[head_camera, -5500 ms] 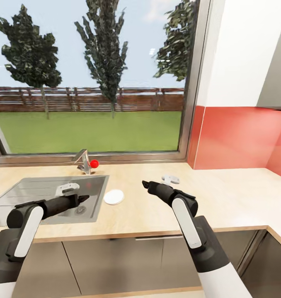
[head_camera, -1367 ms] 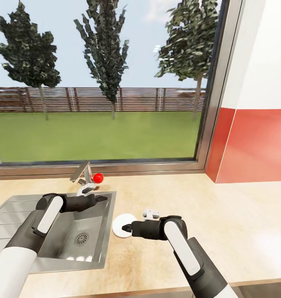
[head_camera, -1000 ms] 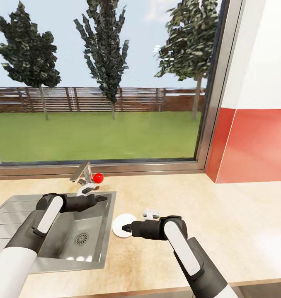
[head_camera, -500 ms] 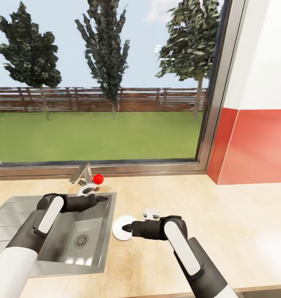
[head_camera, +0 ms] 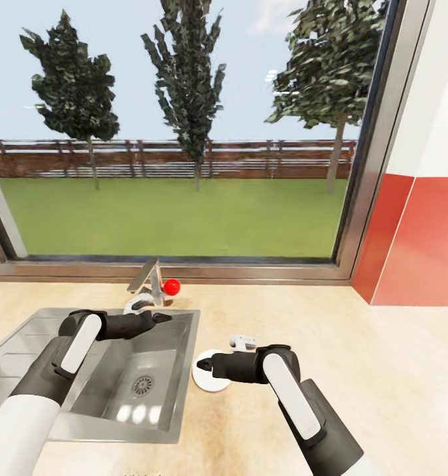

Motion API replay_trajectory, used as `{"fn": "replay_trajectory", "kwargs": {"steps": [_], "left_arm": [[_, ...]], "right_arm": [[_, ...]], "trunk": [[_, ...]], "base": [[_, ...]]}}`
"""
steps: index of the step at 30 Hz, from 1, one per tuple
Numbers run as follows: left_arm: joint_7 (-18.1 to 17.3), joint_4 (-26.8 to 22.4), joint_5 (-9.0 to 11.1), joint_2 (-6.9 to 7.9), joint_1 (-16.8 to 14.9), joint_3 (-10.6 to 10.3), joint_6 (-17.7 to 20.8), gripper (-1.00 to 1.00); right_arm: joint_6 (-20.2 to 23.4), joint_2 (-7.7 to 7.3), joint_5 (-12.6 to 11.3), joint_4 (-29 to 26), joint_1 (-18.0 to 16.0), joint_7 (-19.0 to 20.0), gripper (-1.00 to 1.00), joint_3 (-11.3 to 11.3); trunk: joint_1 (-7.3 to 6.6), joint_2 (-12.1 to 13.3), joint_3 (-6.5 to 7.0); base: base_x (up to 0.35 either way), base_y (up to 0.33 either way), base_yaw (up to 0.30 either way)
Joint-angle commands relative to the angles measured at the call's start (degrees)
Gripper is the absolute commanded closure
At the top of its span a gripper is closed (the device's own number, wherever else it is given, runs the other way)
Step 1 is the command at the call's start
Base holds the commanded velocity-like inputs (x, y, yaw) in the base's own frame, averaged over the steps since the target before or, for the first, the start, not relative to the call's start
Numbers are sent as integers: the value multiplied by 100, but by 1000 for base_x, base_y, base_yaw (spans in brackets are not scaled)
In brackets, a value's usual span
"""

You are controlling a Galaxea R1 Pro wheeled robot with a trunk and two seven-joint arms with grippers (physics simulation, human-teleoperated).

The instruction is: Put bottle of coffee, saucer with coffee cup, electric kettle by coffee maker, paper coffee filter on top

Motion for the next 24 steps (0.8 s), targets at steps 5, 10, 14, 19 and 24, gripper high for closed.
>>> {"fn": "replay_trajectory", "kwargs": {"steps": [5, 10, 14, 19, 24], "left_arm": [[-63, 10, -61, 0, -1, -24, 5, -100], [-64, 15, -60, -6, 4, -170, 5, -100], [-64, 24, -56, -32, 5, -265, 5, -100], [-64, 34, -59, -87, 6, -297, 5, -100], [-64, 41, -61, -124, 13, -307, 5, -100]], "right_arm": [[9, -1, -58, -3, -1, -62, -100, 1], [14, -1, -57, -7, -2, -68, -100, 1], [15, -30, -46, -4, -2, -68, -100, 1], [15, -168, -48, -3, -2, -69, -100, 1], [15, -204, -47, -3, -2, -69, -100, 1]], "trunk": [[2, -4, -3], [2, -4, -3], [2, -4, -3], [2, -4, -3], [2, -4, -3]], "base": [[1, 0, 143], [0, 0, 39], [0, 0, 8], [0, 0, 1], [0, 0, 0]]}}
